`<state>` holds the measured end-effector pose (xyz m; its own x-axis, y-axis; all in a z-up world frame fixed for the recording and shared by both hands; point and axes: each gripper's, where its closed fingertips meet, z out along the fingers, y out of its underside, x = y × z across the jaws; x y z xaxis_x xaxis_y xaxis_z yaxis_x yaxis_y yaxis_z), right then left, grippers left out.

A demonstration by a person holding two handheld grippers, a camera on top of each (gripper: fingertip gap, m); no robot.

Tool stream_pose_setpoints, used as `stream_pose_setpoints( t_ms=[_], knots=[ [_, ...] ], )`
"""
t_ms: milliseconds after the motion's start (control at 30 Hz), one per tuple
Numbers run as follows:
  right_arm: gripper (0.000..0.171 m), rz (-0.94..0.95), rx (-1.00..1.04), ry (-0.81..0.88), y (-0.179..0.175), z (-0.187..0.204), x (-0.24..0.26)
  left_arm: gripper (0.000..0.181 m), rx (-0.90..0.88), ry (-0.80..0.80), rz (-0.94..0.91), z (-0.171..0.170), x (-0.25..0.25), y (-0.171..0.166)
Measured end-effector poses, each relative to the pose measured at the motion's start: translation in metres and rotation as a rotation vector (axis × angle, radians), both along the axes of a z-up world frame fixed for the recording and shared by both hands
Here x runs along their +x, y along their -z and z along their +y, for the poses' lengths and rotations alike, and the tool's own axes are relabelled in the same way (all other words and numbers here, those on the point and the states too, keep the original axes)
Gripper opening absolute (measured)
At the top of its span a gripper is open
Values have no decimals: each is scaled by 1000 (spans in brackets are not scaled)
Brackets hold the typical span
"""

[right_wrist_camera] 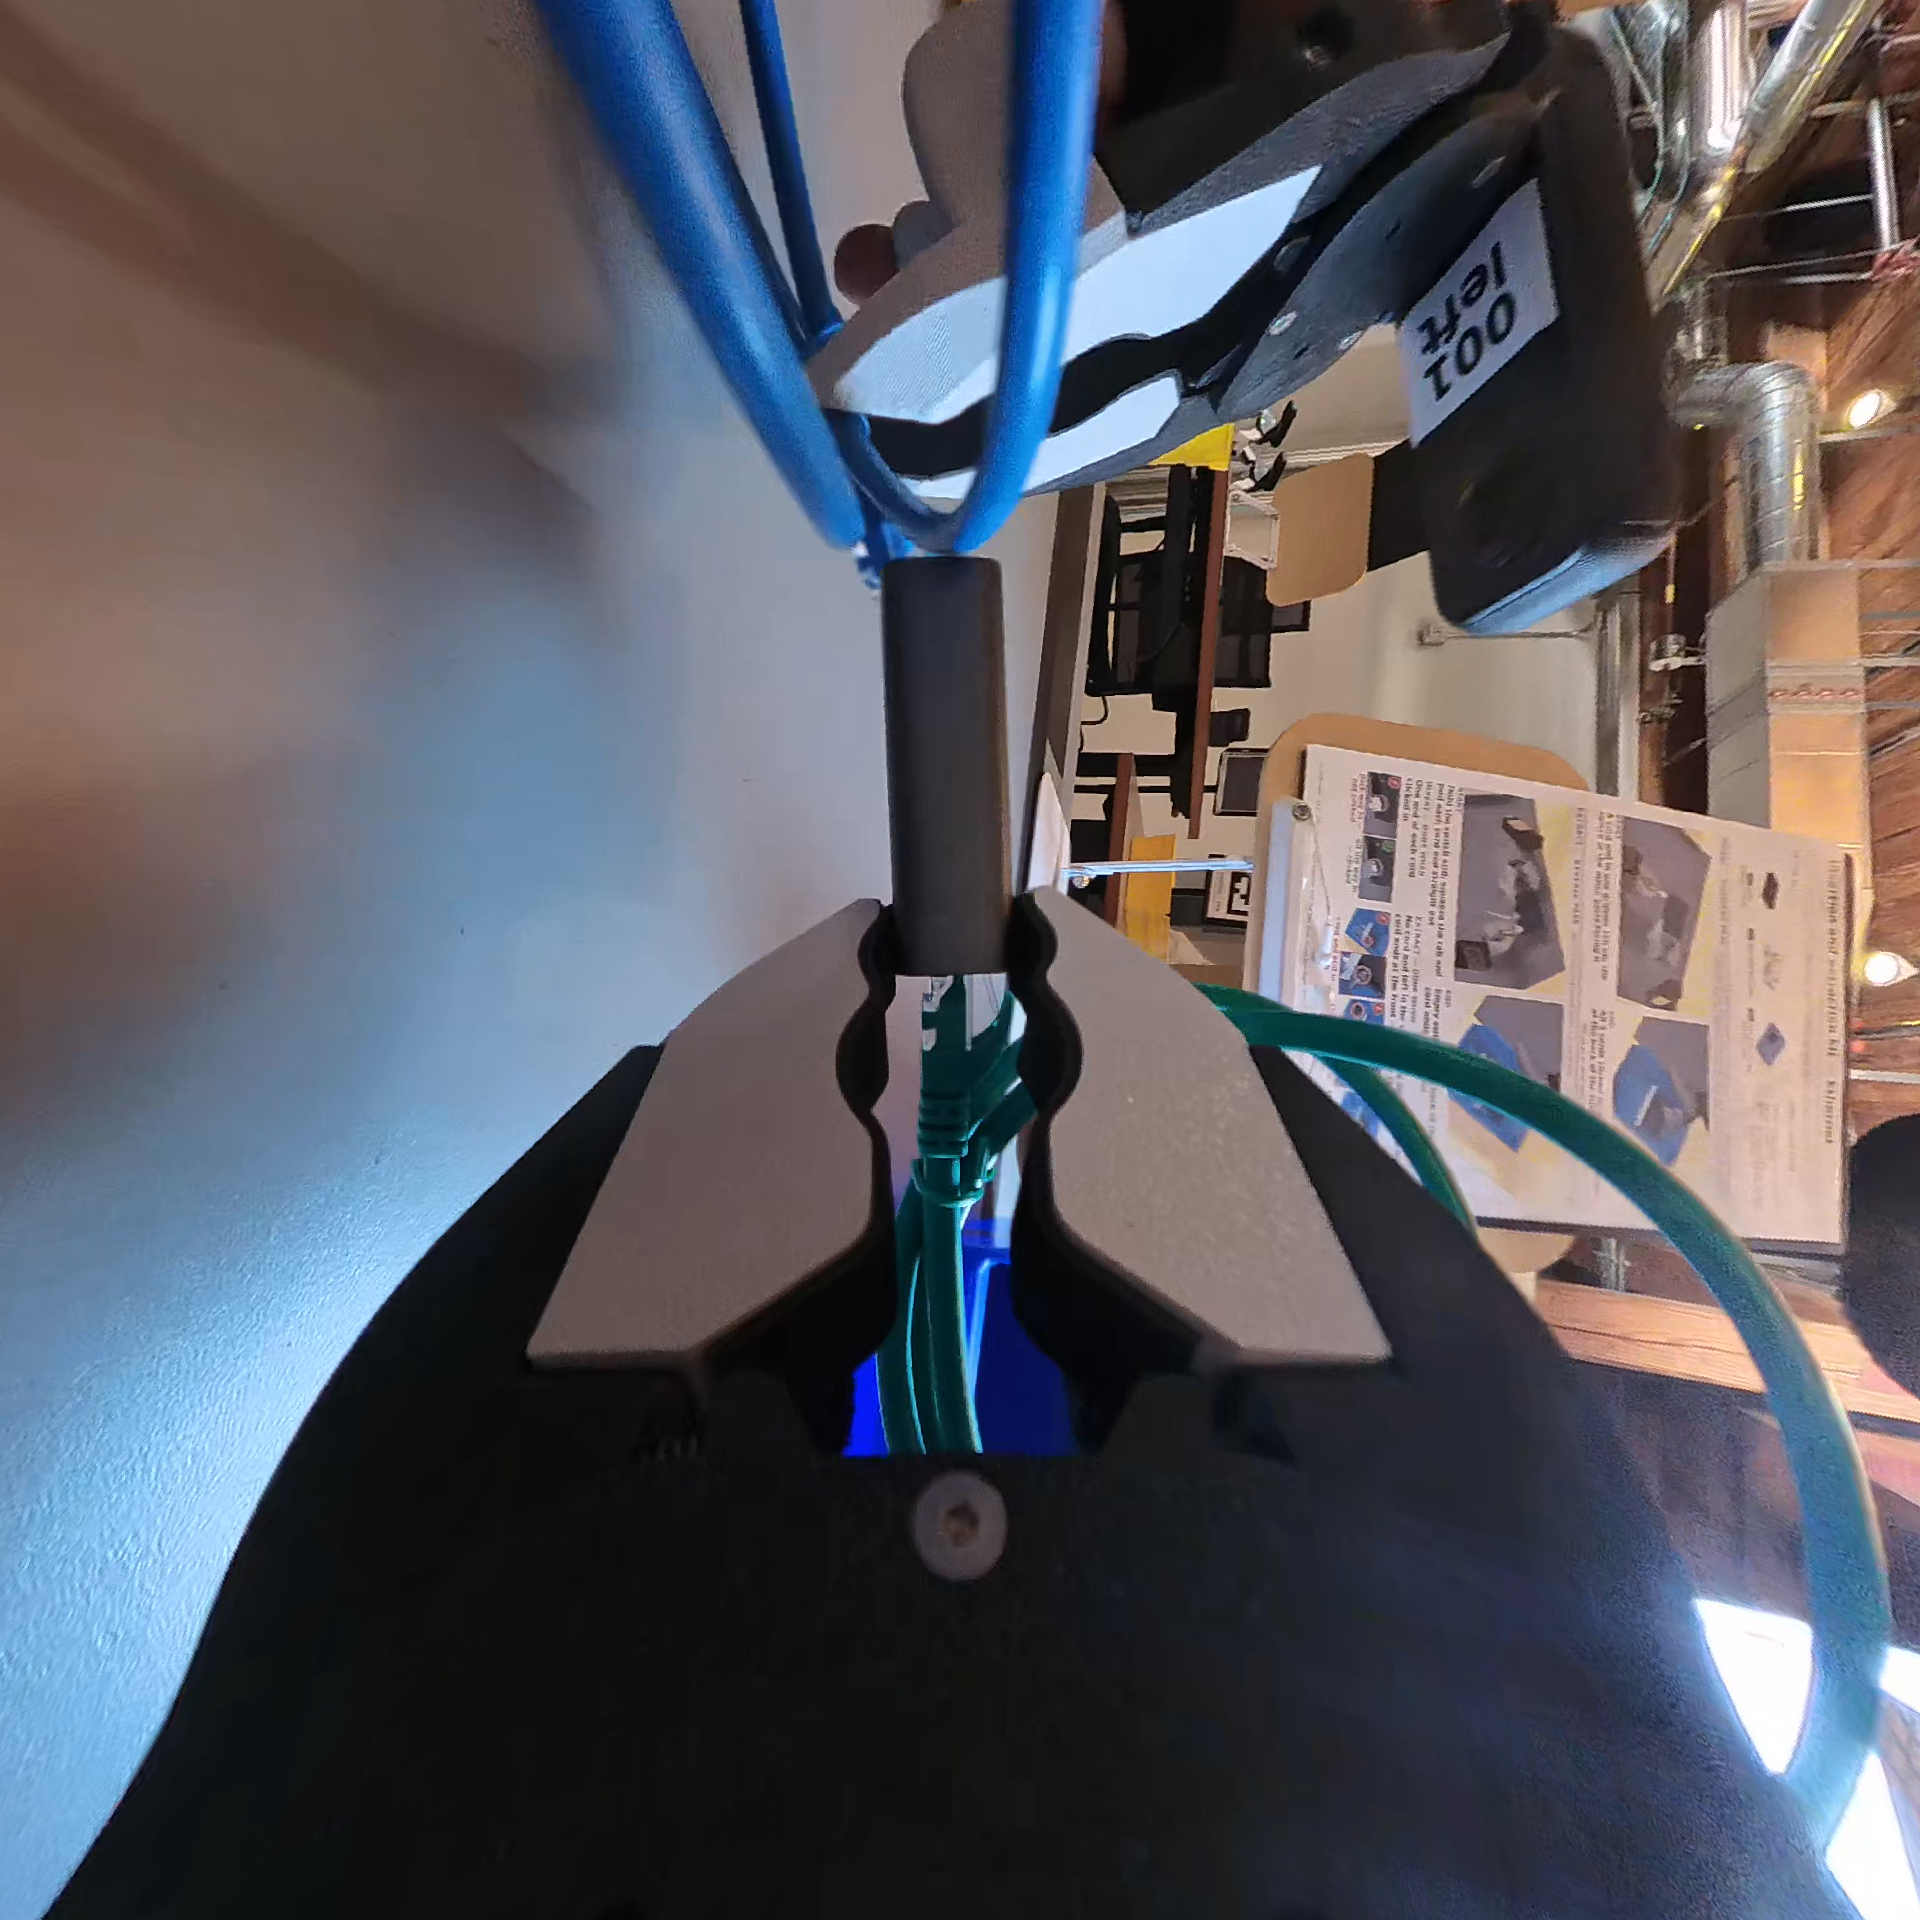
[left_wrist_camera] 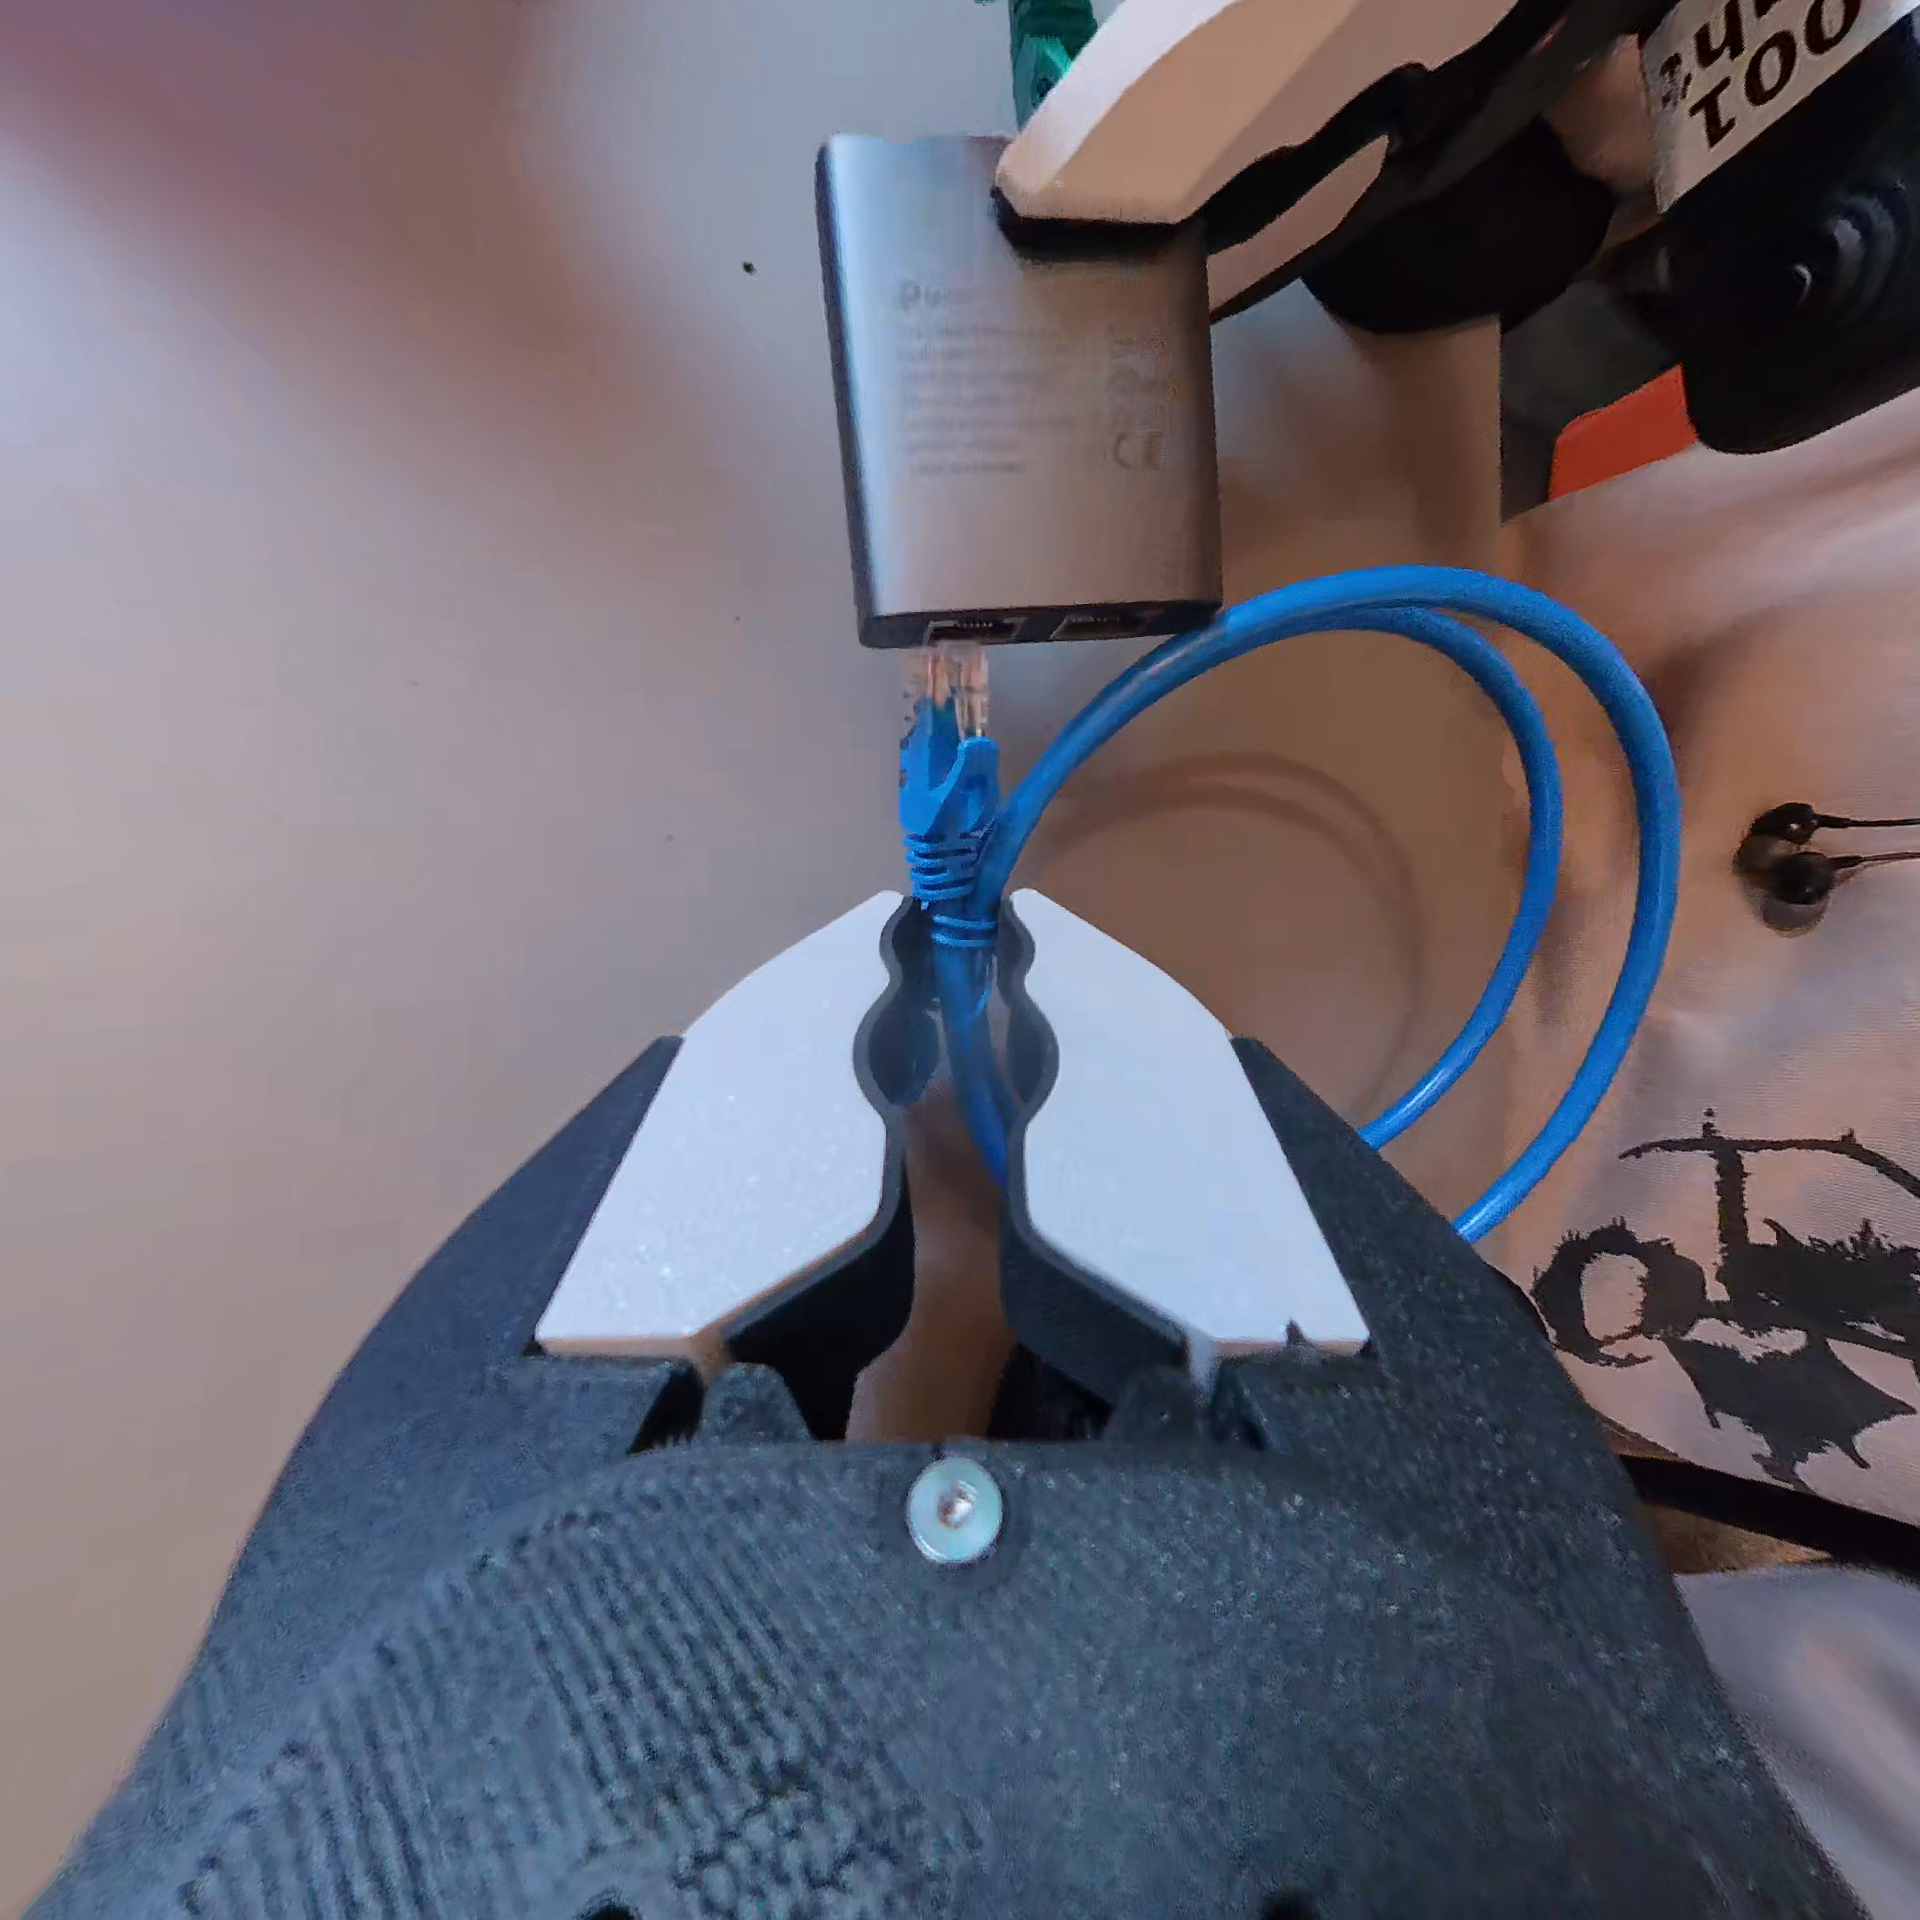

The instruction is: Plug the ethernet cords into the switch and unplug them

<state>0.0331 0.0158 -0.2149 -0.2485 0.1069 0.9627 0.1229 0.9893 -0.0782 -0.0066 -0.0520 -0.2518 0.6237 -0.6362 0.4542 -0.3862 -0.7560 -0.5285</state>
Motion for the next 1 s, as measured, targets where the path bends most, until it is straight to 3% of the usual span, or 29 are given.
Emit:
stream_pose_setpoints(
  t_ms=[733, 1000],
  knots=[
    [21, 32, 148, -43, 4, -14, 7, 14, -154, 33, -189, -17, 12, -10],
    [21, 58, 135, -57, -1, -12, 13, 13, -111, 31, -333, -17, 20, -26]
  ],
)
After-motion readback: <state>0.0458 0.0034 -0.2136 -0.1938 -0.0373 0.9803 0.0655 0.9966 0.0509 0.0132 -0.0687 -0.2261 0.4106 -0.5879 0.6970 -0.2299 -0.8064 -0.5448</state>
